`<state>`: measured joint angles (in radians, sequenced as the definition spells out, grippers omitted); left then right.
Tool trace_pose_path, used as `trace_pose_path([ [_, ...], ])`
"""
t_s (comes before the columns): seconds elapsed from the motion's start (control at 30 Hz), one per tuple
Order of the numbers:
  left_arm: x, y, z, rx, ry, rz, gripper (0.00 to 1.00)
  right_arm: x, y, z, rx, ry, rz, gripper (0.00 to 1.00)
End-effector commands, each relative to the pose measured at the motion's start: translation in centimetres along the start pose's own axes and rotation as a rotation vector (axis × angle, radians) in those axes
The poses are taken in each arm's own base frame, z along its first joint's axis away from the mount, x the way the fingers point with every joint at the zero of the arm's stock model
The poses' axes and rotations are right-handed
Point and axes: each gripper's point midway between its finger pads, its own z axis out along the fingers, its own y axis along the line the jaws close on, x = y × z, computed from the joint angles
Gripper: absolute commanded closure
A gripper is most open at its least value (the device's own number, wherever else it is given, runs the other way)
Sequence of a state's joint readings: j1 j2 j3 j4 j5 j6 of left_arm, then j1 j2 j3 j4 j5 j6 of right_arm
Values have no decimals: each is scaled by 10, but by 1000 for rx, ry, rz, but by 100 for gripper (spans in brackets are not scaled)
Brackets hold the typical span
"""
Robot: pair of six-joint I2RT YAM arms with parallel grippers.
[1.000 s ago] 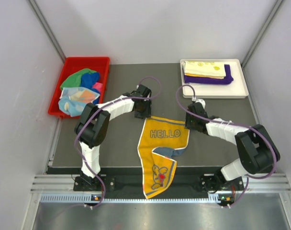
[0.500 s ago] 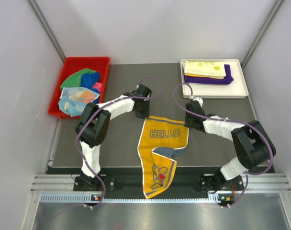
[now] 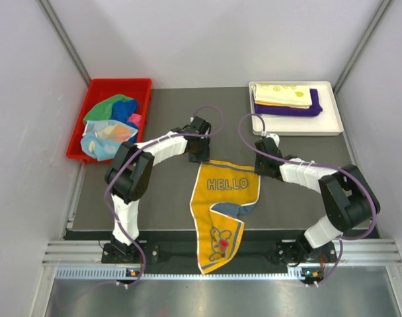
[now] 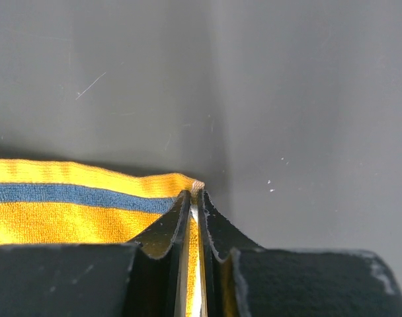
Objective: Fold and stack the towels
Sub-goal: Flatten out the crumpled towel
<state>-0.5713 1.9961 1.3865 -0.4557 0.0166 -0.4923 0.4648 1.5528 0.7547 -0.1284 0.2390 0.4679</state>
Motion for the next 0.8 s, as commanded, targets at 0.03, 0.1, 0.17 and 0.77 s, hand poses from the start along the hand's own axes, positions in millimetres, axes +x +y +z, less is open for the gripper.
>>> trace_pose_path([
  [0.03, 21, 26, 20, -134, 63, 23, 60, -12, 6, -4, 7, -19, -29, 94],
  [0.1, 26, 31, 21, -166, 75, 29, 63, -16, 5, -5, 15, -27, -31, 94],
  [0.17, 29, 36, 23, -207, 73, 44, 63, -21, 5, -9, 20, -43, -30, 94],
  [0.77, 45, 41, 31, -282, 79, 59, 91, -46, 9, -23, 14, -97, -35, 95],
])
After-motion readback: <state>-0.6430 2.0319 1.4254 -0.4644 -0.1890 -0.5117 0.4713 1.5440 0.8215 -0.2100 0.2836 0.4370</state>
